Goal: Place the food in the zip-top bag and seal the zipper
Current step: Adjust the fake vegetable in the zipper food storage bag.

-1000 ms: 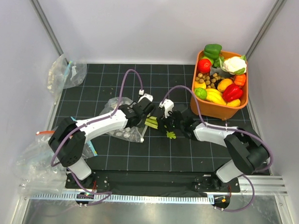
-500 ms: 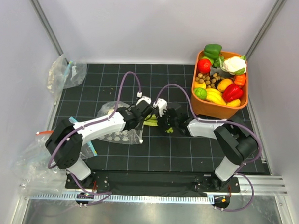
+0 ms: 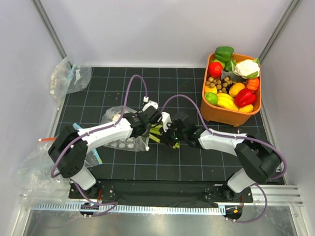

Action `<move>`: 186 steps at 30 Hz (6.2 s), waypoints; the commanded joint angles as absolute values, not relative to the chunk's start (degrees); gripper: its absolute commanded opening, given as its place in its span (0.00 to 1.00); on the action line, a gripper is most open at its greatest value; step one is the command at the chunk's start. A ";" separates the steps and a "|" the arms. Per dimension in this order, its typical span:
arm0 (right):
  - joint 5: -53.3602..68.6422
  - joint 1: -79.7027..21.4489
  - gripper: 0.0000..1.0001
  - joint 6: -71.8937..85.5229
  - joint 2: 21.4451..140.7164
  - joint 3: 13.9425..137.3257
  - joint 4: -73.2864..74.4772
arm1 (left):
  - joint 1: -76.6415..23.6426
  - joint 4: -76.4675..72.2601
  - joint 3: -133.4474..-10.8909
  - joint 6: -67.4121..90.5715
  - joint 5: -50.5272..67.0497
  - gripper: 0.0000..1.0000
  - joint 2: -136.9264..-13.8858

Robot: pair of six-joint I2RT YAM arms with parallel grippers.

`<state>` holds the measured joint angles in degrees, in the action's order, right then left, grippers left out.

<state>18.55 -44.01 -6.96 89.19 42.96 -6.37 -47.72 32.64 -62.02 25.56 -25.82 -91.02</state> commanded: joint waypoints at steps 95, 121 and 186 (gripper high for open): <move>25.31 -41.75 0.01 7.55 90.70 44.38 -13.97 | -49.92 23.64 -52.56 28.21 -22.41 0.00 -82.00; 23.29 -41.84 0.01 20.22 83.77 36.92 -34.27 | -42.80 16.17 -46.93 30.59 -5.10 0.00 -73.31; 14.24 -45.62 0.01 34.46 88.24 32.78 -53.35 | -51.42 15.20 -48.60 29.44 -6.58 0.23 -67.59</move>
